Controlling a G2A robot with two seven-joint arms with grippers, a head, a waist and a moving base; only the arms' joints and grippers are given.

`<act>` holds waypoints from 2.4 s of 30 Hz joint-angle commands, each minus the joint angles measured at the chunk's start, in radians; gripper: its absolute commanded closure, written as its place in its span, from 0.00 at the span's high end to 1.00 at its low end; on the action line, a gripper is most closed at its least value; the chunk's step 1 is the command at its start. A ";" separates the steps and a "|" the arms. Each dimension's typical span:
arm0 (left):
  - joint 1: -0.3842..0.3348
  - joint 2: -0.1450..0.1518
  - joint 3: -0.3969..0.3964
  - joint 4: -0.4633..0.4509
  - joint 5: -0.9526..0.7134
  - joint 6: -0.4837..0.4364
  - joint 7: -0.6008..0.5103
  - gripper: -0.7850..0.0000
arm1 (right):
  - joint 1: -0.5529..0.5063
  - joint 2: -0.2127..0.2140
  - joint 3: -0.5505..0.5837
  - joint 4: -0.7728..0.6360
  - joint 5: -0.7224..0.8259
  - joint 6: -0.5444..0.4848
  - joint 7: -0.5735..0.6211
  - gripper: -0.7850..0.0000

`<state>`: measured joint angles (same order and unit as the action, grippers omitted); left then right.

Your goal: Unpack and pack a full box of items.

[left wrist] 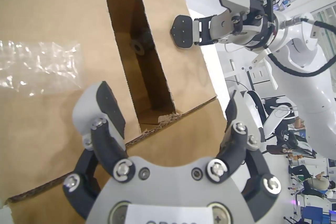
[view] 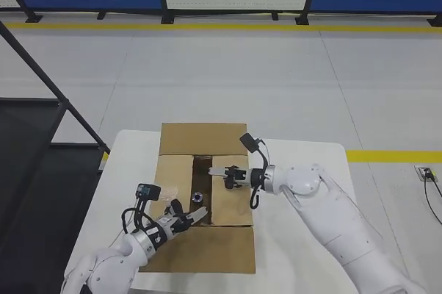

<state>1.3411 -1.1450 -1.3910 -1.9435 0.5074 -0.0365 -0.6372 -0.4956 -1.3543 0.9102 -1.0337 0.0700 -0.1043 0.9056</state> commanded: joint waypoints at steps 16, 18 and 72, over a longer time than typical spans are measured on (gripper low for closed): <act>-0.051 -0.003 0.036 0.060 -0.012 0.030 0.001 1.00 | 0.033 -0.021 -0.029 0.058 0.005 -0.017 0.018 1.00; -0.042 -0.003 0.027 0.044 -0.029 0.020 0.013 1.00 | 0.038 -0.025 -0.030 0.064 0.011 -0.027 0.017 1.00; 0.149 0.017 -0.470 0.219 -1.014 0.487 -0.040 1.00 | 0.190 -0.171 -0.249 0.225 -0.039 -0.040 -0.021 1.00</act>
<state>1.4898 -1.1275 -1.8607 -1.7246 -0.5058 0.4504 -0.6761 -0.2950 -1.5257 0.6651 -0.8043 0.0353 -0.1402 0.8856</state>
